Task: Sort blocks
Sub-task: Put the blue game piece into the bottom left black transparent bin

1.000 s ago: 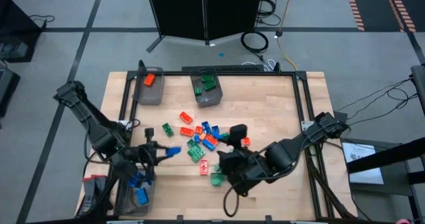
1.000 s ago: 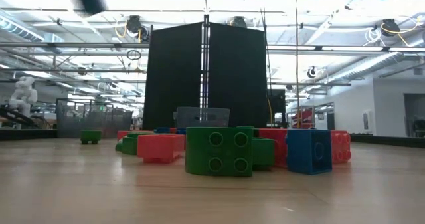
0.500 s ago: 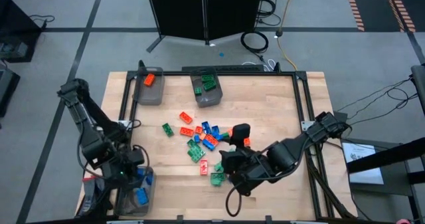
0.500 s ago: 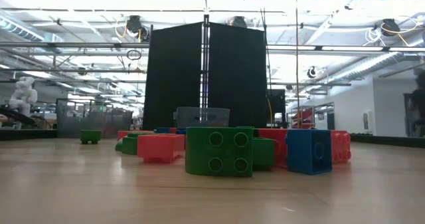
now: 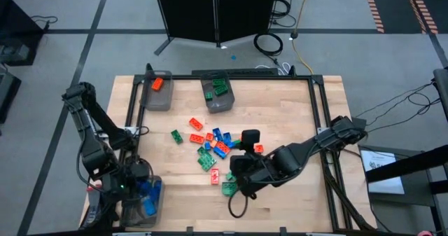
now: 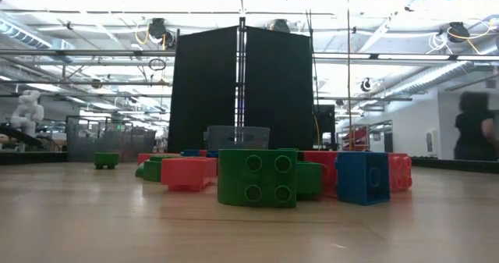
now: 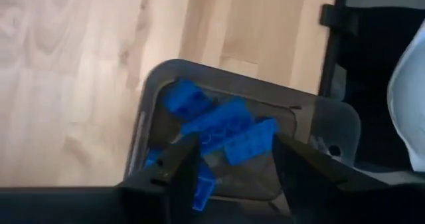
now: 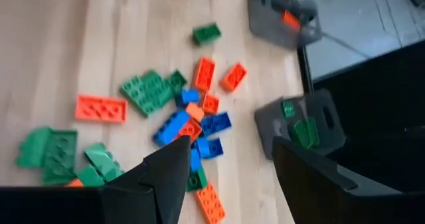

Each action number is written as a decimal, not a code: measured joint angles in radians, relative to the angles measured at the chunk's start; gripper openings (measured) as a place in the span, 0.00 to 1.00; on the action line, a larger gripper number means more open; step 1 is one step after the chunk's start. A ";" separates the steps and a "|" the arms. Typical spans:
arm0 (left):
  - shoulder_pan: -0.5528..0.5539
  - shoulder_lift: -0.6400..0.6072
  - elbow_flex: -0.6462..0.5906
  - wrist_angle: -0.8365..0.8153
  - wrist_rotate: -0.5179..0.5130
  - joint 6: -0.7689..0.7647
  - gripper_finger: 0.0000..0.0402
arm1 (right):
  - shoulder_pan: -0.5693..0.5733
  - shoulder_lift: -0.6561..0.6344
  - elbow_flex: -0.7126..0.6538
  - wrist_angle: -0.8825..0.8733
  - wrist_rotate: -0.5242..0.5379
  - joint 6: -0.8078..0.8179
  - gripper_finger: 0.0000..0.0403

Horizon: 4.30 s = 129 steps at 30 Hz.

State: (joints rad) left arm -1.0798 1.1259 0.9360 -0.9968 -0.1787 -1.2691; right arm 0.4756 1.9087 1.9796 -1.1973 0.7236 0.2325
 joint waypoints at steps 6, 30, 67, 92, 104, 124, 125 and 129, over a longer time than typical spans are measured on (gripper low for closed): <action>0.016 0.000 0.000 0.004 -0.077 0.015 0.52 | -0.075 0.000 -0.175 0.133 -0.079 0.051 0.52; 0.080 -0.001 0.000 0.046 -0.305 0.183 0.52 | -0.207 0.107 -0.685 1.076 -0.255 0.134 0.52; 0.095 -0.001 0.000 0.047 -0.513 0.263 0.52 | -0.230 0.145 -0.618 0.978 -0.311 0.066 0.19; 0.119 -0.001 0.000 0.417 -0.784 0.927 0.52 | -0.149 0.107 -0.263 1.003 -0.228 -0.487 0.19; 0.240 -0.001 0.000 0.414 -0.754 0.946 0.52 | -0.131 0.107 -0.263 1.058 -0.234 -0.542 0.19; 0.341 0.051 0.000 0.561 -0.609 1.155 0.36 | -0.127 0.107 -0.264 1.075 -0.228 -0.576 0.19; 0.341 0.051 0.000 0.560 -0.610 1.157 0.32 | -0.128 0.107 -0.264 1.075 -0.227 -0.574 0.19; 0.336 0.051 0.000 0.553 -0.628 1.170 0.18 | -0.128 0.107 -0.264 1.071 -0.231 -0.548 0.23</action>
State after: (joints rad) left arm -0.7435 1.1774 0.9360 -0.4437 -0.8066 -0.0996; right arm 0.3473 2.0159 1.7161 -0.1259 0.4923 -0.3155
